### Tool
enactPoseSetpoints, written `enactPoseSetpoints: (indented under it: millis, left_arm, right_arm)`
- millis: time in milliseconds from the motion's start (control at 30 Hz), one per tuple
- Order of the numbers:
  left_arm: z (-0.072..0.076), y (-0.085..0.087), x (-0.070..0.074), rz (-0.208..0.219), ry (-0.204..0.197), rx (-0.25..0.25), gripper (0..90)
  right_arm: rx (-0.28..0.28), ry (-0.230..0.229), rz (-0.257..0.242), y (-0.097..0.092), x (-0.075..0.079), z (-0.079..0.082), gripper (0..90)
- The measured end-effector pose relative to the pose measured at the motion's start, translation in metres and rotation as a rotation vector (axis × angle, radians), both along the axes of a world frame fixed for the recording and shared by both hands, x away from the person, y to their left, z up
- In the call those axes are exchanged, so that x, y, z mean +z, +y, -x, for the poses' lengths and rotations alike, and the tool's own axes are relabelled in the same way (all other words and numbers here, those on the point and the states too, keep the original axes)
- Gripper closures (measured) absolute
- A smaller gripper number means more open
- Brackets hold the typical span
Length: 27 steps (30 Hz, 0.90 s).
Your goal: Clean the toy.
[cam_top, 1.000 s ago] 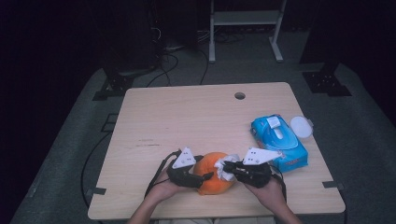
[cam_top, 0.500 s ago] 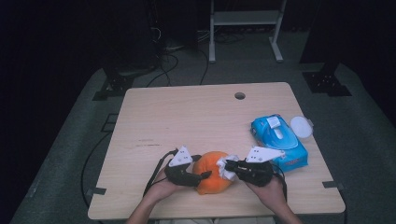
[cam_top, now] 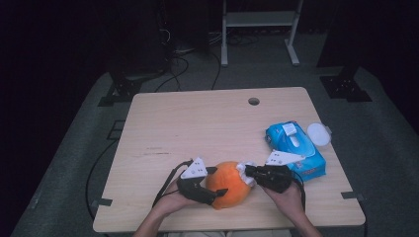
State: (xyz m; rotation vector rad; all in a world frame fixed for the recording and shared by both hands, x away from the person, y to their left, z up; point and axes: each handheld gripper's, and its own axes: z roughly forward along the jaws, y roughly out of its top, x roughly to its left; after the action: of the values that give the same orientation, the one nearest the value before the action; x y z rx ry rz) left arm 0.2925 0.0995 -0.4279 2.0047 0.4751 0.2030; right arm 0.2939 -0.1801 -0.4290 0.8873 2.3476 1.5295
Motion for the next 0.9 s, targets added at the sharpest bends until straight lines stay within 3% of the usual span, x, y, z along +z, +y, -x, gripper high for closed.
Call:
enactPoseSetpoints:
  millis: [67, 100, 167, 200, 267, 333, 433, 500, 600, 667, 733, 800, 900]
  left_arm:
    - [-0.003, -0.003, -0.002, 0.002, -0.005, 0.035, 10.1]
    - [-0.004, -0.004, -0.004, -0.001, 0.008, 0.03, 9.2]
    - [-0.005, -0.005, -0.01, 0.001, 0.024, 0.019, 10.8]
    - [-0.004, -0.005, -0.01, -0.001, 0.024, 0.017, 16.6]
    - [0.0, -0.008, -0.007, -0.033, -0.045, 0.031, 32.5]
    - [0.004, -0.012, -0.002, -0.051, -0.107, 0.046, 41.3]
    - [0.009, -0.02, 0.004, -0.112, -0.246, 0.087, 45.4]
    - [0.013, -0.025, 0.002, -0.149, -0.308, 0.106, 44.7]
    - [0.018, -0.031, -0.002, -0.159, -0.31, 0.073, 40.5]
    - [0.02, -0.032, 0.0, -0.16, -0.287, 0.057, 35.1]
    - [0.017, -0.027, 0.004, -0.113, -0.252, 0.046, 26.4]
    - [0.012, -0.02, 0.008, -0.065, -0.207, 0.053, 17.6]
    - [0.007, -0.014, 0.004, -0.082, -0.165, 0.038, 13.2]
  right_arm:
    - [0.041, -0.023, 0.003, 0.006, 0.002, 0.004, 83.3]
    - [0.059, -0.033, 0.004, 0.009, 0.003, 0.006, 83.3]
    - [0.067, -0.057, 0.026, 0.014, 0.003, 0.009, 83.3]
    - [0.065, -0.051, 0.021, 0.013, 0.003, 0.008, 83.4]
    - [0.048, -0.019, -0.008, 0.009, 0.001, 0.004, 83.4]
    - [0.024, 0.002, -0.039, 0.005, 0.0, 0.0, 83.5]
    - [-0.007, -0.003, -0.068, 0.001, 0.004, -0.004, 83.4]
    - [-0.015, -0.009, -0.08, 0.0, 0.006, -0.006, 83.4]
    - [-0.032, -0.003, -0.106, -0.001, 0.005, -0.009, 83.4]
    - [-0.029, 0.007, -0.098, 0.0, 0.002, -0.01, 83.4]
    - [-0.02, 0.007, -0.088, 0.002, -0.001, -0.007, 83.4]
    - [0.01, -0.027, -0.053, 0.007, -0.001, -0.001, 83.4]
    - [0.091, -0.074, -0.019, 0.021, 0.002, 0.011, 83.3]
